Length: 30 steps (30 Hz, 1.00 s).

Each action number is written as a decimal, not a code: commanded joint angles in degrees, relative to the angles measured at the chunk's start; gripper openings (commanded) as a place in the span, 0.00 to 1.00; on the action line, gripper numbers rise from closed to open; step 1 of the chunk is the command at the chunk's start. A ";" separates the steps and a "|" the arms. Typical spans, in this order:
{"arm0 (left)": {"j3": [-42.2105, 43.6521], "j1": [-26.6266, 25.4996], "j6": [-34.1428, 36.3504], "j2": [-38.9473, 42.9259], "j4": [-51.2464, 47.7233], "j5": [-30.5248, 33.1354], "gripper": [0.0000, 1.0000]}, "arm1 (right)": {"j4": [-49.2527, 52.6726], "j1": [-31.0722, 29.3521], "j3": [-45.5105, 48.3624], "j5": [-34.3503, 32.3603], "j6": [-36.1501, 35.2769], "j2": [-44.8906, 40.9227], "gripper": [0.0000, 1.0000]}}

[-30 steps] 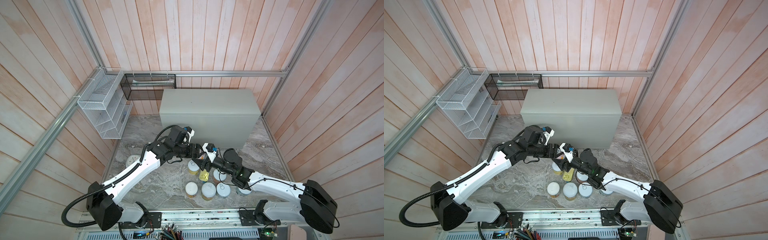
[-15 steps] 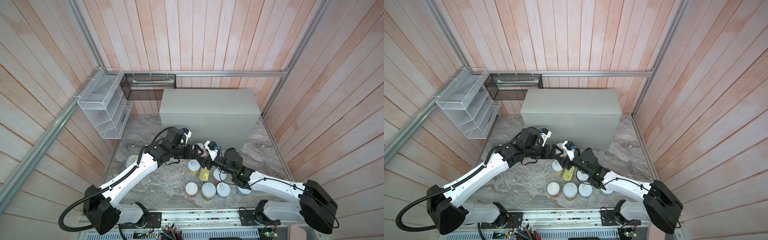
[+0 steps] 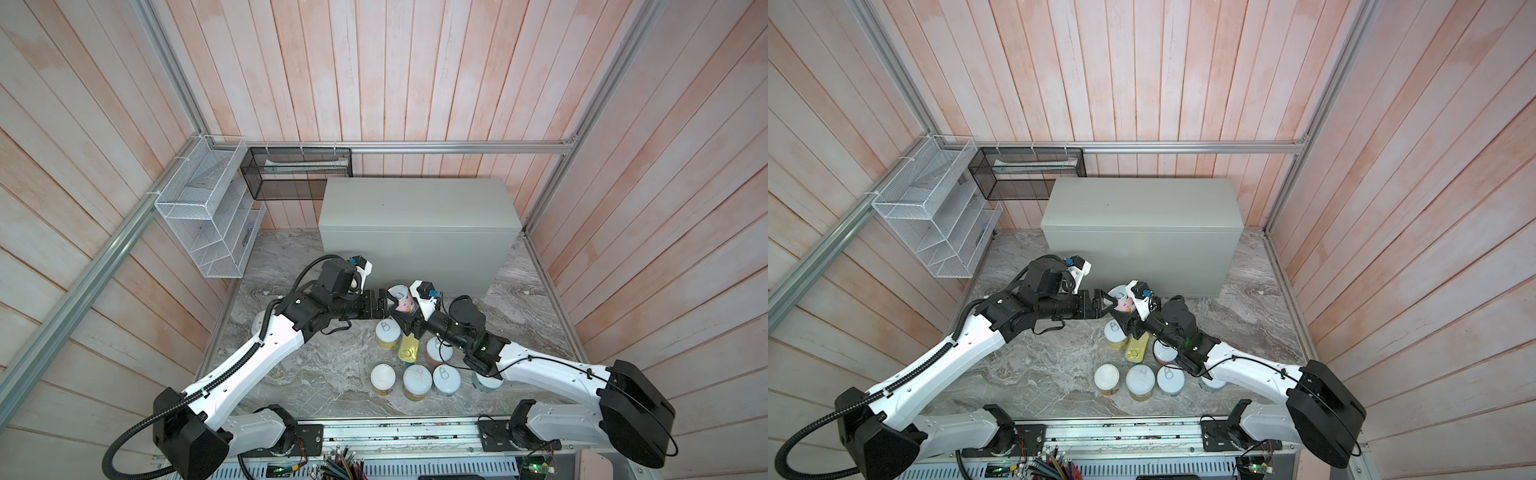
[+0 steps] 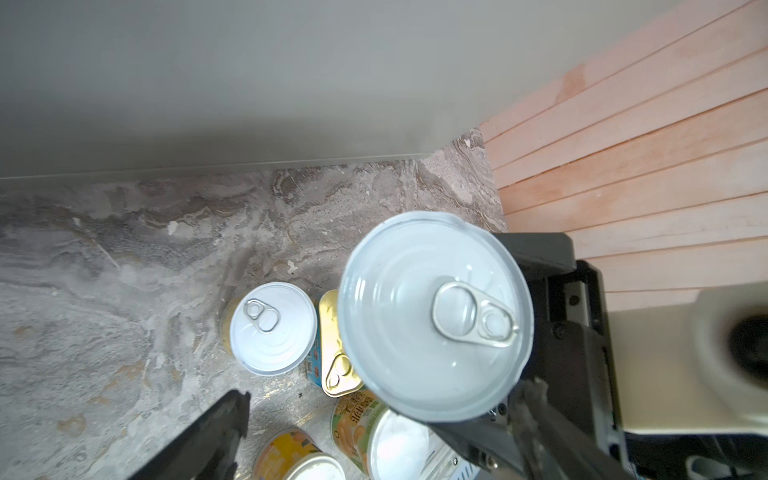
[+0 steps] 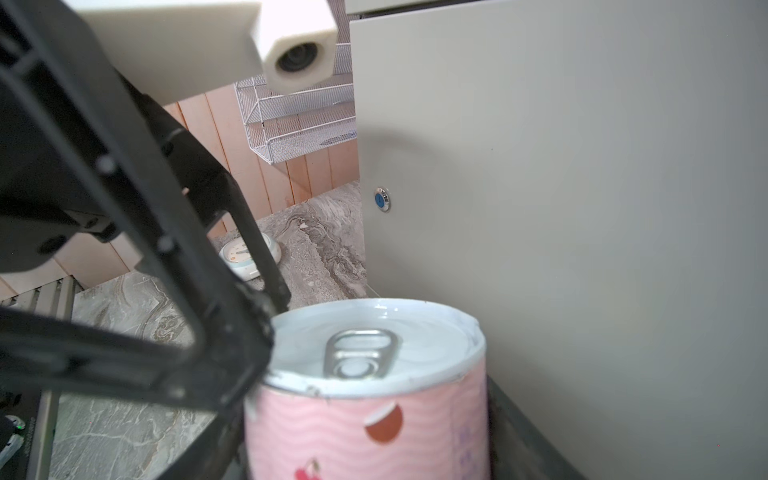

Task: Place and organize the canned foods onto the counter
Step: 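Grasp the pink can with the right gripper and open the left gripper, then raise the pink can over the cabinet with the right gripper while the left withdraws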

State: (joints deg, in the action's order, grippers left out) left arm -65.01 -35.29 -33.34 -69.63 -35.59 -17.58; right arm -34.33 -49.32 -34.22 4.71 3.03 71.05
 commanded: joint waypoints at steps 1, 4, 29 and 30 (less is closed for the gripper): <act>2.18 1.21 -1.24 3.10 0.41 3.33 1.00 | -2.60 0.34 -1.48 -1.46 0.82 -2.20 0.62; 4.12 2.39 -1.88 5.66 0.54 5.23 1.00 | -0.66 0.38 -2.93 -1.68 1.28 -2.49 0.62; 22.91 10.41 -4.49 26.33 1.13 23.32 1.00 | 9.71 0.87 -46.13 6.30 -6.52 15.69 0.64; 22.91 10.41 -4.37 26.30 1.17 23.31 1.00 | 10.35 0.99 -48.86 5.31 -7.66 17.76 0.64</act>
State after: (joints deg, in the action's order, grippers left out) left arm -42.83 -25.17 -37.98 -43.97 -35.14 3.95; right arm -23.03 -48.90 -76.51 10.07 -0.62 86.08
